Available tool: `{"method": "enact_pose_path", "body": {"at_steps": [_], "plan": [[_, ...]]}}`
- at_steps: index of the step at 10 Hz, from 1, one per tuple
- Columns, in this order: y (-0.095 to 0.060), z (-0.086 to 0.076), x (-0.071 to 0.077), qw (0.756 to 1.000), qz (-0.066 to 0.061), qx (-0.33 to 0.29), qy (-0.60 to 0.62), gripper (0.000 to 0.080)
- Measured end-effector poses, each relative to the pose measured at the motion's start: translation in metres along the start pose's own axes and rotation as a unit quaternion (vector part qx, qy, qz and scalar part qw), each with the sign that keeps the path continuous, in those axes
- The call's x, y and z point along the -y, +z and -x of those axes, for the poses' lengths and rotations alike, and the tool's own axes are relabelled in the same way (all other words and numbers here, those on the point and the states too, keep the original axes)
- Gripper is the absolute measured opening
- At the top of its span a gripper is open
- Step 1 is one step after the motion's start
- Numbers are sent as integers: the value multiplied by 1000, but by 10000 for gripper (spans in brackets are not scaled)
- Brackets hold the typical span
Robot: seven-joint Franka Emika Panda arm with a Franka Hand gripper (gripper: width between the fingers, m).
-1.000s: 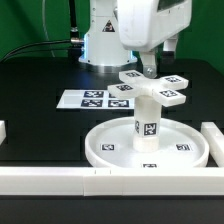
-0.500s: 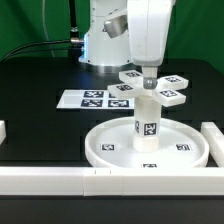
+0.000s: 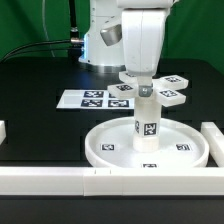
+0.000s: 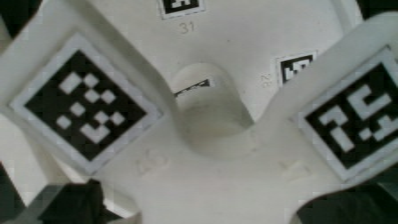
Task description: Assemble round table
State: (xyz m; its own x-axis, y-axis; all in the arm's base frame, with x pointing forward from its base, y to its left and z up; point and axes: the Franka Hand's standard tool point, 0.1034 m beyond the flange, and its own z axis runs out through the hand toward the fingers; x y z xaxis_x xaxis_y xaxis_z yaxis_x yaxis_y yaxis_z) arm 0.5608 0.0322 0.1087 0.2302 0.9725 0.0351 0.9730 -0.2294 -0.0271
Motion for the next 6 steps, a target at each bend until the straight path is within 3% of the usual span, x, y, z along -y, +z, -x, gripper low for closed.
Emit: {"method": "enact_pose_path", "body": {"at_steps": [2, 4, 6], "plan": [[1, 0, 0, 1000, -1, 0, 0, 649], [1, 1, 0, 1000, -1, 0, 1, 439], [1, 2, 0, 1000, -1, 0, 0, 439]]}}
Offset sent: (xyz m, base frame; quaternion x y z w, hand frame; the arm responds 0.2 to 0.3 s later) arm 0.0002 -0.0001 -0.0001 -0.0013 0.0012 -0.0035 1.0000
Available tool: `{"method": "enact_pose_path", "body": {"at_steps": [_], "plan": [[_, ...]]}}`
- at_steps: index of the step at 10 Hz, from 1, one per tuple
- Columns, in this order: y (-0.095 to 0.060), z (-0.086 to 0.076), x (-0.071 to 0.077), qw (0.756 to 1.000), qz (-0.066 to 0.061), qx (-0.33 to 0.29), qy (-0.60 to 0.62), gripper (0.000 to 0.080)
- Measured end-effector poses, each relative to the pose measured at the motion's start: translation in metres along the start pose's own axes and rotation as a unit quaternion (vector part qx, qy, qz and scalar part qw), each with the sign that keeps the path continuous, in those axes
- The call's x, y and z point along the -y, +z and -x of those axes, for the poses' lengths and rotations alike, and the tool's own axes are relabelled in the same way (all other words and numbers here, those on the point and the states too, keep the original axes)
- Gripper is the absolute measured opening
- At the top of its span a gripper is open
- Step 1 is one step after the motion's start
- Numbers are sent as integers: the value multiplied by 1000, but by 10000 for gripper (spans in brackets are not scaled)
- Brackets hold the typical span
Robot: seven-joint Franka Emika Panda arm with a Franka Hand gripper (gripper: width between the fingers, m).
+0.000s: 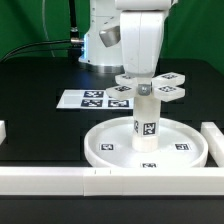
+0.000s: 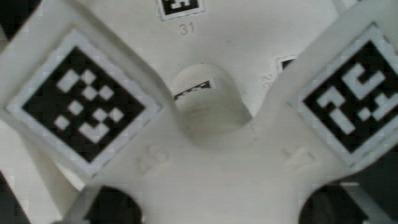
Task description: Assemble round table
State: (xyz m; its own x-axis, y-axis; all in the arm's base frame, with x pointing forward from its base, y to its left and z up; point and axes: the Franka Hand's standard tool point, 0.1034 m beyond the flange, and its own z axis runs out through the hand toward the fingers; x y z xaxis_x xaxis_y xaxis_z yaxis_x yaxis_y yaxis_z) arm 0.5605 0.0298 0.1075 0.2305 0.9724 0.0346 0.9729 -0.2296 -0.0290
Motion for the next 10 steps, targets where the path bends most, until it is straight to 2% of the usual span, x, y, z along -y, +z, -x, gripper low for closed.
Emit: {"method": "enact_pose_path", "body": {"at_steps": [4, 6, 10], "plan": [[0, 1, 0, 999, 0, 0, 36, 439], [0, 4, 0, 991, -2, 0, 134, 440], [2, 3, 2, 932, -6, -2, 362, 442]]}}
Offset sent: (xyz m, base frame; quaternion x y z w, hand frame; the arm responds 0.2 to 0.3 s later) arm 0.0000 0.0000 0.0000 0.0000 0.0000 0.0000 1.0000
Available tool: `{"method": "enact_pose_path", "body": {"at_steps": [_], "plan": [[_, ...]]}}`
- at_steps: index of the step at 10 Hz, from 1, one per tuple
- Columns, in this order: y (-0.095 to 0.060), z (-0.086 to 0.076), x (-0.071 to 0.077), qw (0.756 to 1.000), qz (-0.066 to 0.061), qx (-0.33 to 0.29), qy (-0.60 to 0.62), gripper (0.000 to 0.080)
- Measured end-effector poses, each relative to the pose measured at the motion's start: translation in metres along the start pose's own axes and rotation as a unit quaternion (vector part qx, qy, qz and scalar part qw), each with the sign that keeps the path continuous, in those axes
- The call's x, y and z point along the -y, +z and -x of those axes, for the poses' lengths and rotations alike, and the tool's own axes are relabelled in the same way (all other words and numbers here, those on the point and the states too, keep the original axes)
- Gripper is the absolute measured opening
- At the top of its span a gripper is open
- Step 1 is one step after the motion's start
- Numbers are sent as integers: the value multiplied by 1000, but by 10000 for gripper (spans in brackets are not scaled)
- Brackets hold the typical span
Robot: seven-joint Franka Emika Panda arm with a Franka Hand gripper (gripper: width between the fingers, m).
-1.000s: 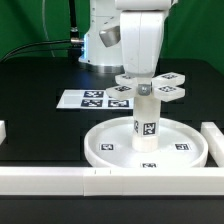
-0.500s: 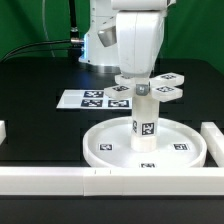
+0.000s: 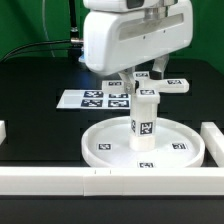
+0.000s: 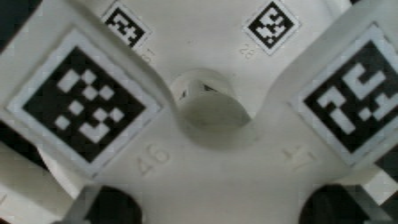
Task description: Assemble round table
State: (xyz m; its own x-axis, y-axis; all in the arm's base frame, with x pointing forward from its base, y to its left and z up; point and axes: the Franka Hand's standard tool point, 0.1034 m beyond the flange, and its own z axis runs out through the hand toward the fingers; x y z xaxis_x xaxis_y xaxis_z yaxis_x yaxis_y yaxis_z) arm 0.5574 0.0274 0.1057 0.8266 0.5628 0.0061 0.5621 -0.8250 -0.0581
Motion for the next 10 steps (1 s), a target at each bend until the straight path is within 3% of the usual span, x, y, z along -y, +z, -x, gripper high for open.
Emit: {"method": "enact_pose_path", "body": {"at_steps": [3, 6, 9, 10], "plan": [[1, -2, 3, 982, -18, -9, 188, 442], [1, -3, 4, 963, -21, -8, 267, 442], [1, -3, 6, 928, -23, -6, 372, 442], [1, -4, 7, 905, -28, -6, 424, 442]]}}
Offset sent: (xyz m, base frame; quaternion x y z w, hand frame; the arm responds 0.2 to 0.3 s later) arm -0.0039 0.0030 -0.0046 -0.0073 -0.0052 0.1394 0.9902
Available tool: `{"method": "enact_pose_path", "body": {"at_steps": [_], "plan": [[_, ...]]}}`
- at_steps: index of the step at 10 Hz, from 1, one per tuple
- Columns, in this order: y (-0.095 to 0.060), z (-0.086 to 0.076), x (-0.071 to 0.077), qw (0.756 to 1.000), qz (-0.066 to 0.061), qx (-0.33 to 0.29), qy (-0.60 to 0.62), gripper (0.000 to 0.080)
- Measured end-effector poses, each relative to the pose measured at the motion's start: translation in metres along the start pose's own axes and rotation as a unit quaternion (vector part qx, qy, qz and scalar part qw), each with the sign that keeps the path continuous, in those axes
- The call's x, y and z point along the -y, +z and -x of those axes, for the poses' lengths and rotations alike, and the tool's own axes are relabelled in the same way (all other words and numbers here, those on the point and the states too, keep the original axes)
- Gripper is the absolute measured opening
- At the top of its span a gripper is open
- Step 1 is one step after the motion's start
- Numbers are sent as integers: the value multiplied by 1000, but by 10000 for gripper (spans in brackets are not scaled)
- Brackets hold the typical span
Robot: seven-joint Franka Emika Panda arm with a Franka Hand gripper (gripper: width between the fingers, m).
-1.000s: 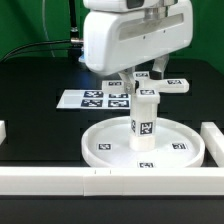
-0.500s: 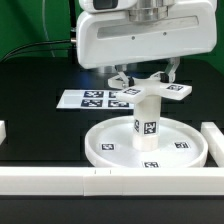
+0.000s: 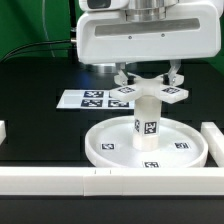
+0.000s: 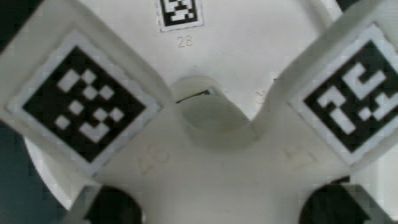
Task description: Assemble round table
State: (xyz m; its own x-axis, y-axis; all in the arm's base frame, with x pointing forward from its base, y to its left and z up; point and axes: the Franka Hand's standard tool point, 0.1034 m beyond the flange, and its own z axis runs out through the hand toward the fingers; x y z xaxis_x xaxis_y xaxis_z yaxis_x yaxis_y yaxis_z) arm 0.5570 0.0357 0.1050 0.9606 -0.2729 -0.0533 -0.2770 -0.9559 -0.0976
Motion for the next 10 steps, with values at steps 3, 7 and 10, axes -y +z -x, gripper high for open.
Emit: {"method": "enact_pose_path", "body": {"at_steps": [3, 7, 10], "plan": [[0, 0, -1, 988, -27, 7, 153, 442], [1, -1, 2, 937, -34, 0, 348, 442], [0, -2, 2, 904, -37, 3, 425, 442]]}}
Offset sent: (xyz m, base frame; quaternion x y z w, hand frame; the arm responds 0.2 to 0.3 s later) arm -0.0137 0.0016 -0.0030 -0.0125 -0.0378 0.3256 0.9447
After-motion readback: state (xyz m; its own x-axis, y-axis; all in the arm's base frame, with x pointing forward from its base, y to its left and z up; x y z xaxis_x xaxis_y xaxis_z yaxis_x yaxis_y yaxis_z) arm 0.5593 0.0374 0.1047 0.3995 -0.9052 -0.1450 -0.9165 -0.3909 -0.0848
